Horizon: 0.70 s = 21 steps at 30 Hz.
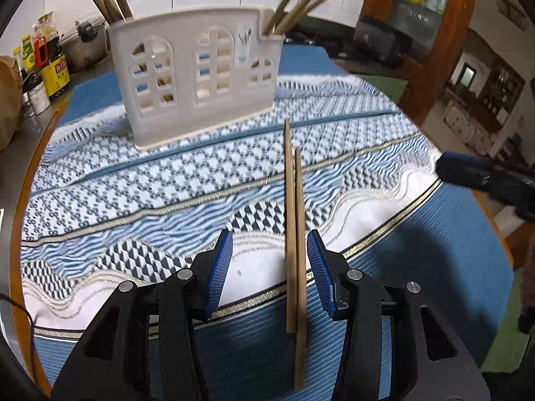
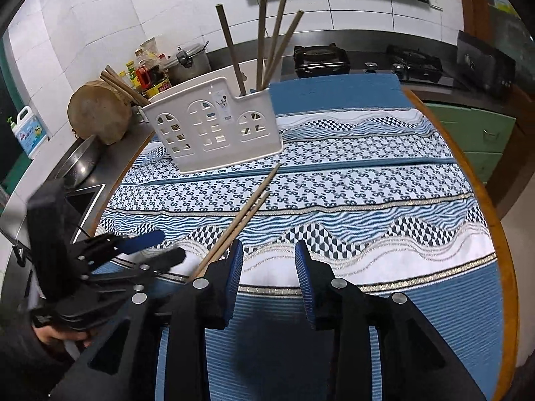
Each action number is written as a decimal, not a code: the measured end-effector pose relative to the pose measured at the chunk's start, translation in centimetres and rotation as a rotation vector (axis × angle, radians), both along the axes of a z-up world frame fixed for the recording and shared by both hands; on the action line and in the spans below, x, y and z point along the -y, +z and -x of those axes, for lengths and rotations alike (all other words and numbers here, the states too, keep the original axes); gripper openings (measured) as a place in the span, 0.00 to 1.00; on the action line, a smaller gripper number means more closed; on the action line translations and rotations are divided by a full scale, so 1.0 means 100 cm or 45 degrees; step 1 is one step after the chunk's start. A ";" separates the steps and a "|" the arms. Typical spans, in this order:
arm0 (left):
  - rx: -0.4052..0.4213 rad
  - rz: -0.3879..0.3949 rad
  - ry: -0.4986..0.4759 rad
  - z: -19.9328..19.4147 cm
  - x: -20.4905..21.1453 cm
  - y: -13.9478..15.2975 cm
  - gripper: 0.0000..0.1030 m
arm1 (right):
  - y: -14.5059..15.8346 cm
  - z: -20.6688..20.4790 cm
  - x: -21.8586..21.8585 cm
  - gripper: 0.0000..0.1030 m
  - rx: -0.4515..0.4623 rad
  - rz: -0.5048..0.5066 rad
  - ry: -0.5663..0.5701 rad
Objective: Organize utensils
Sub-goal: 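Lower both grippers to the last chopsticks and grasp one each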
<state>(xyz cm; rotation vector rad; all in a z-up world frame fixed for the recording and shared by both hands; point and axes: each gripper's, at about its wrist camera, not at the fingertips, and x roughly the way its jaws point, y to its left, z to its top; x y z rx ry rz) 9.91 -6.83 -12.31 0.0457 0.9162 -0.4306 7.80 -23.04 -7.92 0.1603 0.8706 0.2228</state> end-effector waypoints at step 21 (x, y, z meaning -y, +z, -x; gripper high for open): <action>-0.067 -0.074 0.009 -0.017 0.006 -0.023 0.47 | -0.007 0.001 0.006 0.32 -0.033 -0.019 -0.005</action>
